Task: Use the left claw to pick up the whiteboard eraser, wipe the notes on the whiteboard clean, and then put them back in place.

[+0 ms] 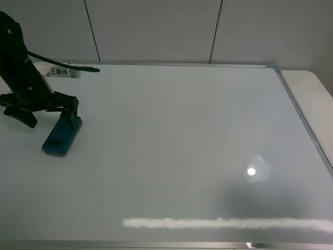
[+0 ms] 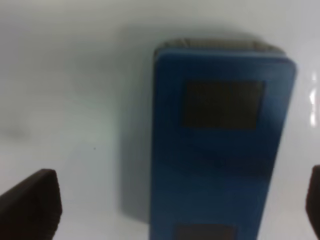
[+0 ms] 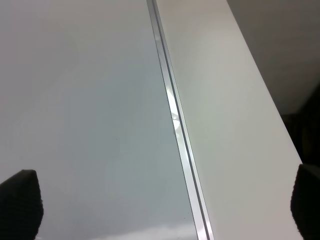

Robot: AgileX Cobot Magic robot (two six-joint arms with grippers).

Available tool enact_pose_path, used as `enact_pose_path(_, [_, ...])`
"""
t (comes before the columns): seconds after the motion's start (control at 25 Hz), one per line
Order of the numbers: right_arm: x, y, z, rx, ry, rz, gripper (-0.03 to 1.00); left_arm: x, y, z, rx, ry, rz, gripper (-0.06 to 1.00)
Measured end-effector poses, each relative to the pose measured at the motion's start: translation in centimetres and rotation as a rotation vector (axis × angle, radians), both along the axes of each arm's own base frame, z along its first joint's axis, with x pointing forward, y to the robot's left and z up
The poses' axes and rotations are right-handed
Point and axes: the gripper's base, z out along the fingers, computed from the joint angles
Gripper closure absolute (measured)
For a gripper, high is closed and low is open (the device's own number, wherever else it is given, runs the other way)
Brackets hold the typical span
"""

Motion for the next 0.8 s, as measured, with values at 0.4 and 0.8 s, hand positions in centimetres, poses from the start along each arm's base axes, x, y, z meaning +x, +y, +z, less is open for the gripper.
enact_pose_path(0.4, [0.0, 0.0, 0.0, 0.000, 0.000, 0.000, -0.02, -5.0, 0.8, 12.3, -0.011, -0.327, -0.013, -0.04])
enact_pose_path(0.8, [0.0, 0.0, 0.0, 0.000, 0.000, 0.000, -0.02, -17.1, 3.7, 21.2, 0.156, -0.528, -0.011, -0.04])
